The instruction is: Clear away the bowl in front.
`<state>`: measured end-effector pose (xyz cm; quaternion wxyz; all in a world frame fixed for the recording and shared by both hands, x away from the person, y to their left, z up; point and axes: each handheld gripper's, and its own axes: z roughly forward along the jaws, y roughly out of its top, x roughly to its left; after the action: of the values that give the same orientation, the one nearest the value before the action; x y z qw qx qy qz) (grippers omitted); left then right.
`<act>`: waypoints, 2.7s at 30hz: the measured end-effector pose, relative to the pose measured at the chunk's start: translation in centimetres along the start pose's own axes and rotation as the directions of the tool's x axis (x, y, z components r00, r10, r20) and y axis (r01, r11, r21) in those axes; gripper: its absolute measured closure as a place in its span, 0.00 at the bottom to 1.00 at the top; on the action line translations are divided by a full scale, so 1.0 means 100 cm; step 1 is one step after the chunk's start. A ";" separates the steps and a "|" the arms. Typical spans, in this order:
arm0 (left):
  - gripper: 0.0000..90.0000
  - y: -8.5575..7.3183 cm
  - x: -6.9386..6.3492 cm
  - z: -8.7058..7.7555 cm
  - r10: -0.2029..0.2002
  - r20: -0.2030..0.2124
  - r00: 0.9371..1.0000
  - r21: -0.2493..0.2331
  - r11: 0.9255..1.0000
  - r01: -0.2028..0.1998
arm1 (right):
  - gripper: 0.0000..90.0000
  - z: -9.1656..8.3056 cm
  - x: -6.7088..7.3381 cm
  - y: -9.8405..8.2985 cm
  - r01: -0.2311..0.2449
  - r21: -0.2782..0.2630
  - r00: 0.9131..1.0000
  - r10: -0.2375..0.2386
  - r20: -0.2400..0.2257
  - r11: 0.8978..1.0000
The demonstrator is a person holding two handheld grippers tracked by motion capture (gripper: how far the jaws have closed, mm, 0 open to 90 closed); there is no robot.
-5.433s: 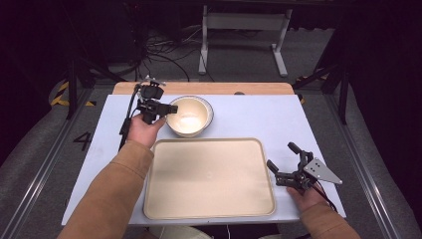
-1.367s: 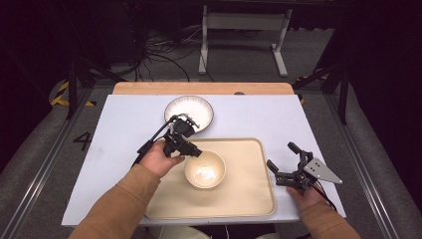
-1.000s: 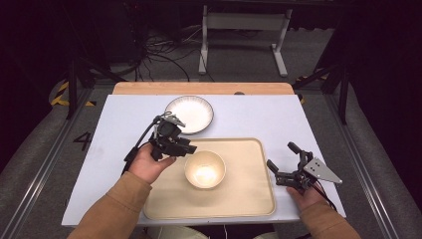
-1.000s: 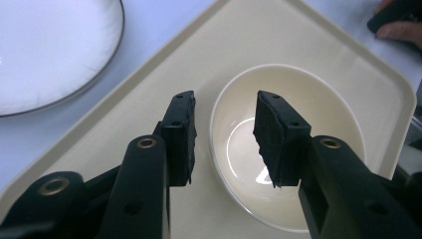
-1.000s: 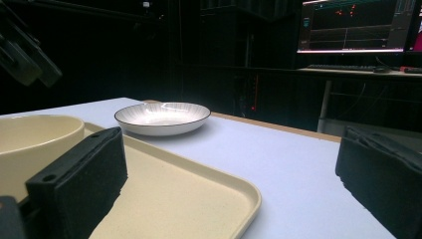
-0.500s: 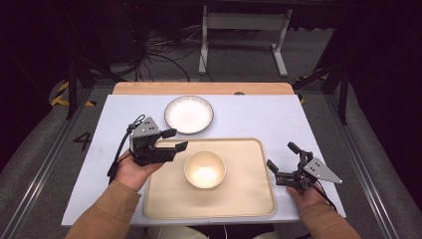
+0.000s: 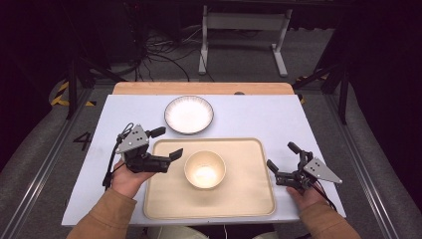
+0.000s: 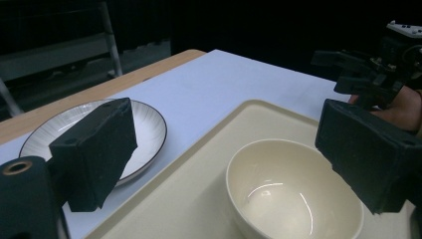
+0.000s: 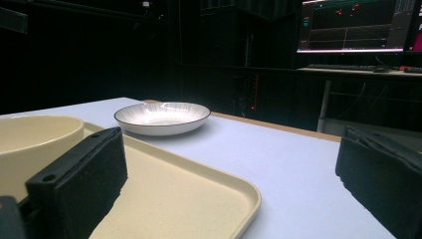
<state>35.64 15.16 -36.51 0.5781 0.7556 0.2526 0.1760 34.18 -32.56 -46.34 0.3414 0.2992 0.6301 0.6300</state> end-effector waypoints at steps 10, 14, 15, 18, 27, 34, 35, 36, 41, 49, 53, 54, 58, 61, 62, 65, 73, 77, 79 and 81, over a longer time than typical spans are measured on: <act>0.03 -0.011 -0.001 -0.012 -0.022 0.026 0.999 -0.128 0.991 0.026 | 0.00 0.000 0.000 0.000 0.001 -0.001 1.000 -0.001 0.000 1.000; 0.03 -0.018 0.002 -0.019 -0.042 0.037 0.998 -0.192 0.980 0.049 | 0.00 0.000 0.000 0.000 0.001 -0.001 1.000 -0.001 0.000 1.000; 0.03 -0.020 0.002 -0.021 -0.042 0.038 0.998 -0.200 0.979 0.049 | 0.00 0.000 0.000 0.000 0.001 0.000 1.000 -0.001 0.000 1.000; 0.03 -0.024 0.003 -0.026 -0.030 0.033 0.999 -0.205 0.978 0.036 | 0.00 0.000 0.000 0.000 0.001 -0.001 1.000 -0.001 0.000 1.000; 0.03 -0.033 0.007 -0.039 -0.029 0.000 1.000 -0.206 0.978 0.028 | 0.00 0.000 0.000 0.000 0.002 0.000 1.000 -0.002 0.000 1.000; 0.03 -0.044 0.013 -0.053 -0.031 -0.026 0.999 -0.191 0.981 0.026 | 0.00 0.000 0.000 0.000 0.003 -0.001 1.000 -0.003 0.000 1.000; 0.03 -0.047 0.015 -0.056 -0.033 -0.032 0.999 -0.186 0.982 0.027 | 0.00 0.000 0.000 0.000 0.002 0.000 1.000 -0.002 0.000 1.000; 0.03 -0.049 0.016 -0.057 -0.041 -0.034 0.999 -0.189 0.981 0.034 | 0.00 0.000 0.000 0.000 0.002 0.000 1.000 -0.002 0.000 1.000; 0.03 -0.058 0.021 -0.066 -0.047 -0.055 0.997 -0.179 0.983 0.036 | 0.00 0.000 0.000 0.000 0.003 0.000 1.000 -0.003 0.000 1.000; 0.03 -0.071 0.027 -0.070 -0.051 -0.082 0.995 -0.148 0.988 0.038 | 0.00 0.000 0.000 0.000 0.003 0.000 1.000 -0.003 0.001 1.000; 0.03 -0.080 0.032 -0.072 -0.070 -0.092 0.993 -0.128 0.990 0.058 | 0.00 0.000 0.000 0.000 0.001 -0.001 1.000 -0.001 0.001 1.000; 0.03 -0.082 0.034 -0.071 -0.072 -0.091 0.993 -0.127 0.990 0.061 | 0.00 0.000 0.000 0.000 0.001 -0.001 1.000 -0.001 0.001 1.000; 0.03 -0.089 0.037 -0.070 -0.081 -0.090 0.993 -0.108 0.992 0.071 | 0.00 0.000 0.000 0.000 0.001 -0.001 1.000 -0.001 0.001 1.000; 0.02 -0.093 0.038 -0.069 -0.099 -0.074 0.992 -0.118 0.989 0.090 | 0.00 0.000 0.000 0.000 0.003 0.000 1.000 -0.003 0.001 1.000; 0.02 -0.095 0.039 -0.069 -0.104 -0.066 0.992 -0.119 0.988 0.095 | 0.00 0.000 0.000 0.000 0.002 0.000 1.000 -0.002 0.001 1.000; 0.02 -0.100 0.040 -0.068 -0.117 -0.066 0.991 -0.110 0.988 0.109 | 0.00 0.000 0.000 0.000 0.002 0.000 1.000 -0.002 0.001 1.000; 0.02 -0.113 0.042 -0.060 -0.131 -0.066 0.989 -0.077 0.989 0.126 | 0.00 0.000 0.000 0.000 0.003 -0.001 1.000 -0.003 0.000 1.000; 0.01 -0.119 0.041 -0.056 -0.139 -0.076 0.987 -0.057 0.989 0.134 | 0.00 0.000 0.000 0.000 0.002 0.000 1.000 -0.002 0.000 1.000; 0.01 -0.121 0.042 -0.055 -0.140 -0.076 0.987 -0.049 0.990 0.136 | 0.00 0.000 0.000 0.000 0.003 -0.001 1.000 -0.003 0.000 1.000; 0.01 -0.123 0.041 -0.054 -0.142 -0.078 0.987 -0.040 0.989 0.139 | 0.00 0.000 0.000 0.000 0.003 -0.001 1.000 -0.003 0.000 1.000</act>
<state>33.78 24.34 -46.96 0.5915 0.7180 0.3254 0.1695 34.15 -32.56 -46.34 0.3424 0.2983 0.6301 0.6298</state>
